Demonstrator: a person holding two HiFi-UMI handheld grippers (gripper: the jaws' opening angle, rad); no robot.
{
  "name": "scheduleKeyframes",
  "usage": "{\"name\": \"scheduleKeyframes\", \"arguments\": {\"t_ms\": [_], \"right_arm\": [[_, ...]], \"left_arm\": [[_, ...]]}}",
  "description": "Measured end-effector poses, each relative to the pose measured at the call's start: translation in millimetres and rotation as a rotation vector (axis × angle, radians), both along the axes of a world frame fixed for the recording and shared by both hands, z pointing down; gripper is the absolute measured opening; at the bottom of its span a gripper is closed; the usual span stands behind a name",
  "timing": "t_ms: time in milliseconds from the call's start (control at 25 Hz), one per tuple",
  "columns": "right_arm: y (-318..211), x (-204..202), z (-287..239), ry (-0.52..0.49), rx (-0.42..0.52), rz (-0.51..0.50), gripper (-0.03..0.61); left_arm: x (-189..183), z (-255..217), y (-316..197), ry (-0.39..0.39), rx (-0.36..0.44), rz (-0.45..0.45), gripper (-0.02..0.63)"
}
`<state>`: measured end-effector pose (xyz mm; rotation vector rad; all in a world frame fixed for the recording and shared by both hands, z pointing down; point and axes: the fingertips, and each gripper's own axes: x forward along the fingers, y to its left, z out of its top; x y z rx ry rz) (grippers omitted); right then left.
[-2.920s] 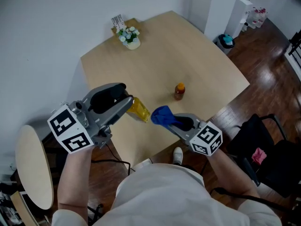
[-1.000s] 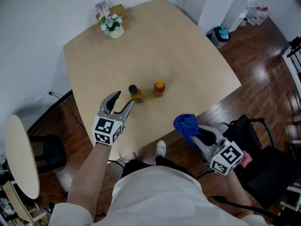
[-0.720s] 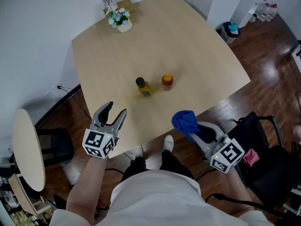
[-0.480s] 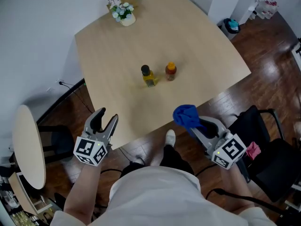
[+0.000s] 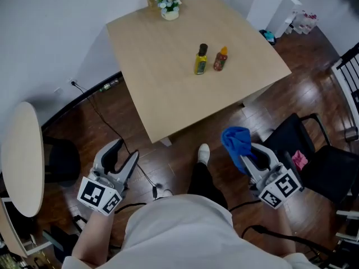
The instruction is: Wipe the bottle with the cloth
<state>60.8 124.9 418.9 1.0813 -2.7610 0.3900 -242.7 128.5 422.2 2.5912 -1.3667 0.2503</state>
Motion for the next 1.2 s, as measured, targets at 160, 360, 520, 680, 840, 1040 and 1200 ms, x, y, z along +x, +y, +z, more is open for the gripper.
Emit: {"name": "scheduleKeyframes", "arguments": {"t_ms": [160, 360, 520, 680, 840, 1040, 1200], "right_arm": [[90.2, -43.7, -13.4, 0.014, -0.018, 0.015, 0.100], [159.4, -57.9, -33.7, 0.044, -0.005, 0.020, 0.100], [187.5, -64.4, -37.2, 0.056, 0.014, 0.006, 0.100], [213.7, -59.6, -43.9, 0.062, 0.041, -0.011, 0.100], [240.3, -39.3, -51.4, 0.067, 0.055, 0.000, 0.100], [264.1, -8.1, -53.5, 0.058, 0.062, 0.037, 0.100], [286.1, 10.4, -51.5, 0.051, 0.059, 0.056, 0.100]], "left_arm": [[-21.8, -8.2, 72.5, 0.051, 0.005, 0.065, 0.222], [-23.4, -13.9, 137.3, 0.080, 0.018, 0.119, 0.221], [-8.6, -14.1, 163.7, 0.089, 0.028, 0.152, 0.221], [20.8, -14.1, 184.6, 0.075, 0.019, 0.191, 0.221], [60.5, -23.8, 201.3, 0.079, 0.010, 0.249, 0.221], [110.4, -33.0, 222.9, 0.063, 0.016, 0.337, 0.221], [143.4, -32.9, 250.9, 0.072, -0.011, 0.402, 0.219]]}}
